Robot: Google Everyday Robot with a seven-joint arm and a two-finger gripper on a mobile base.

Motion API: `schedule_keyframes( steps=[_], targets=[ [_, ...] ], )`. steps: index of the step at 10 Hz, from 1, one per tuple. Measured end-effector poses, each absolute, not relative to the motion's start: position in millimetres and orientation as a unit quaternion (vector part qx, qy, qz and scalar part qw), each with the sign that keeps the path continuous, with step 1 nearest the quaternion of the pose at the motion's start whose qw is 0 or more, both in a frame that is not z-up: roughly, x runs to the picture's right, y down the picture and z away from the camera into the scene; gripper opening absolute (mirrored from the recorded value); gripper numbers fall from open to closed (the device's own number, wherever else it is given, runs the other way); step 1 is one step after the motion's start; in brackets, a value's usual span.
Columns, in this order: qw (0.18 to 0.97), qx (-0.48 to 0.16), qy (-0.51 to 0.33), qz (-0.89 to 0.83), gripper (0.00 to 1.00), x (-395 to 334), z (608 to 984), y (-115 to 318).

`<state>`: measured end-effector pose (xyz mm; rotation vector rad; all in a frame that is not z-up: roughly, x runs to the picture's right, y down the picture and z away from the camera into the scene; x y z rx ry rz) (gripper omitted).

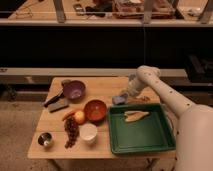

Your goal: Wipe table surface with sponge

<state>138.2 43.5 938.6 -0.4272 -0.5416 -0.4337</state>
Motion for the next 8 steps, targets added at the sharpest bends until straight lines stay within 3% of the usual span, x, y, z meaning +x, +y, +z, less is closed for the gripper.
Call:
schedule_keyframes(
  steps=[4, 8],
  targets=[
    [0.919, -0.208, -0.261, -0.209, 0.00, 121, 972, 5],
    [0.909, -0.216, -0.269, -0.233, 0.00, 78, 982, -3]
  ],
)
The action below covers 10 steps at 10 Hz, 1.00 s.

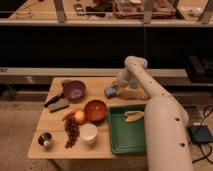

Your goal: Wipe table surface with sponge

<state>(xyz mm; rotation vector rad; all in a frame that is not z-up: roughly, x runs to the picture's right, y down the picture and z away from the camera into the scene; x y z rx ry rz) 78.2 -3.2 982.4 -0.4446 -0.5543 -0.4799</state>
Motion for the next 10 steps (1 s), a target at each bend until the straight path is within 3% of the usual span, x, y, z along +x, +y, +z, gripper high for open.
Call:
schedule_keyframes(
  steps=[5, 10],
  targets=[
    [0.888, -0.220, -0.288, -0.281, 0.00, 53, 955, 42],
    [0.891, -0.210, -0.283, -0.287, 0.00, 74, 929, 64]
  ],
)
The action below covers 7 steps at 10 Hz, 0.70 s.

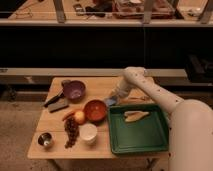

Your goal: Wipe table surface with sponge

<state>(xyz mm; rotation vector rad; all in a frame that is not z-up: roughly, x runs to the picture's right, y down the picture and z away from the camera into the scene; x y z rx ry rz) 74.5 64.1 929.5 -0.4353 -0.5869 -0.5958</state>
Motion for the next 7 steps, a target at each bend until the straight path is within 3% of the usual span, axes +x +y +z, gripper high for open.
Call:
schedule_keyframes(
  steps=[7],
  targets=[
    [0.924, -0.198, -0.237, -0.226, 0.00, 155, 942, 39]
  ],
)
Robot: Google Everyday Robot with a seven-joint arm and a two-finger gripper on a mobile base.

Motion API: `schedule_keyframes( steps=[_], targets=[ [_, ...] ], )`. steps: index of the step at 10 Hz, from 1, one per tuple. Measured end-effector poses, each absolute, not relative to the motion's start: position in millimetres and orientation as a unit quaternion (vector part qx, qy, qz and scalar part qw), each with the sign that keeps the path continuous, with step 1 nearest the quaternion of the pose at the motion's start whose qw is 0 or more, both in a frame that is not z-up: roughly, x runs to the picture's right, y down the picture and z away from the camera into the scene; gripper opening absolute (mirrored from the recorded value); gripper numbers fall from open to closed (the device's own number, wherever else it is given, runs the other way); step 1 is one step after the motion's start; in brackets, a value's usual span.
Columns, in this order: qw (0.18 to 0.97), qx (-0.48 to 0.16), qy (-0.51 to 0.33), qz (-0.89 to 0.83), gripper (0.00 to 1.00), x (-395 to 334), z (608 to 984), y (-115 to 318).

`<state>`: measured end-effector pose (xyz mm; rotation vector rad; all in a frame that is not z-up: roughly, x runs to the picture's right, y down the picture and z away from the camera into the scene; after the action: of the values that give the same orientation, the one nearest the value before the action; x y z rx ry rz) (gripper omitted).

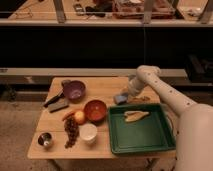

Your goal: Wipe table surface with sponge

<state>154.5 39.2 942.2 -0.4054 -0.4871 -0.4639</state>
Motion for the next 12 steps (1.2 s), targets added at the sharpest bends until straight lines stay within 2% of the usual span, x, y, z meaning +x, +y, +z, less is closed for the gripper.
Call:
schedule_keyframes(
  steps=[3, 6, 10, 12],
  targets=[
    [0.925, -0.195, -0.244, -0.217, 0.00, 147, 968, 16],
    [0.917, -0.197, -0.263, -0.228, 0.00, 102, 984, 3],
    [0.898, -0.190, -0.295, -0.266, 0.00, 56, 968, 11],
    [0.887, -0.191, -0.308, -0.287, 0.00, 47, 949, 35]
  ],
)
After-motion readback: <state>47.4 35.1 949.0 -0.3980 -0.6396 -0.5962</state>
